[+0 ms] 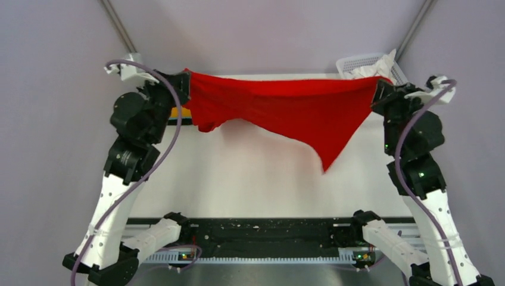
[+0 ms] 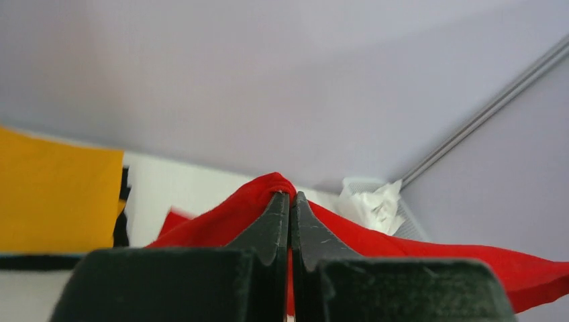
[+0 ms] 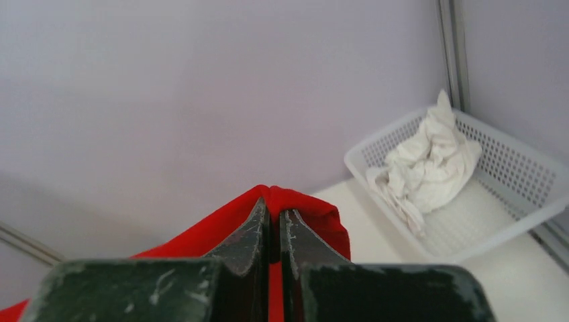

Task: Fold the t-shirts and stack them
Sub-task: Flatten out the tshirt

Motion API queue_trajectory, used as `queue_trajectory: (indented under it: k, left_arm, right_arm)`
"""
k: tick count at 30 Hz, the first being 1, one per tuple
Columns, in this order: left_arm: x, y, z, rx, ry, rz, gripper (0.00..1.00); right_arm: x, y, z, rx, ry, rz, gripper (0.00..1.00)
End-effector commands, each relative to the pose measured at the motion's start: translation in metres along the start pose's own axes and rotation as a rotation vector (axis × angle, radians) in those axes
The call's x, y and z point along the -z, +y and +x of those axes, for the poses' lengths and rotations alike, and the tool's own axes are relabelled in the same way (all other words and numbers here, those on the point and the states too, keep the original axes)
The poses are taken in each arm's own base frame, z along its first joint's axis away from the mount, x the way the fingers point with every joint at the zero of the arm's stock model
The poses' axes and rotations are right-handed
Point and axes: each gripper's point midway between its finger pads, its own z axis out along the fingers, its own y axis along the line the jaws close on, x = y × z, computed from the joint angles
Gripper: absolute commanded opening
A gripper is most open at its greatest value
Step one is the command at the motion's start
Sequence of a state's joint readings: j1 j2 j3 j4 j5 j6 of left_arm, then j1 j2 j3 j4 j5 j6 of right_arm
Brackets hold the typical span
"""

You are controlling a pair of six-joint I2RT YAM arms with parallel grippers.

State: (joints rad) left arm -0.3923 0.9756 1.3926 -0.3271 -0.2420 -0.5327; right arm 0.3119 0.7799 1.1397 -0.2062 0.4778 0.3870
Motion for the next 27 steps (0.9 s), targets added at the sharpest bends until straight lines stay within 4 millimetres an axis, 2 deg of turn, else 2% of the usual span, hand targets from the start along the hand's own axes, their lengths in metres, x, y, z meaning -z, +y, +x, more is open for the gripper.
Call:
queue_trajectory:
  k: [1,2,4,9,14,18,20,22,24,27]
  left_arm:
    - [0.040,-0.054,-0.086,-0.032,-0.197,0.202,0.00]
    - [0.050,-0.062,-0.097,-0.039,-0.215,0.238,0.00]
    - [0.070,-0.073,-0.113,-0.049,-0.253,0.293,0.00]
    - [0.117,-0.094,-0.147,-0.067,-0.344,0.416,0.00]
    - [0.144,-0.116,-0.163,-0.101,-0.357,0.528,0.00]
    - [0.153,-0.128,-0.174,-0.107,-0.366,0.573,0.00]
    - [0.148,-0.128,-0.177,-0.104,-0.374,0.562,0.00]
    - [0.128,-0.122,-0.174,-0.095,-0.367,0.503,0.00]
    - [0.093,-0.107,-0.162,-0.089,-0.340,0.397,0.00]
    - [0.033,-0.069,-0.126,-0.083,-0.273,0.193,0.00]
  right_arm:
    - [0.025,0.019,-0.106,0.022,-0.246,-0.065,0.00]
    - [0.033,0.024,-0.121,0.025,-0.273,-0.091,0.00]
    - [0.047,0.029,-0.140,0.039,-0.300,-0.129,0.00]
    - [0.083,0.044,-0.175,0.053,-0.368,-0.251,0.00]
    - [0.119,0.050,-0.205,0.044,-0.456,-0.342,0.00]
    - [0.130,0.049,-0.218,0.051,-0.484,-0.347,0.00]
    - [0.128,0.047,-0.217,0.055,-0.481,-0.331,0.00]
    - [0.119,0.042,-0.210,0.057,-0.462,-0.294,0.00]
    - [0.103,0.035,-0.196,0.062,-0.427,-0.236,0.00]
    - [0.065,0.015,-0.152,0.071,-0.335,-0.093,0.00]
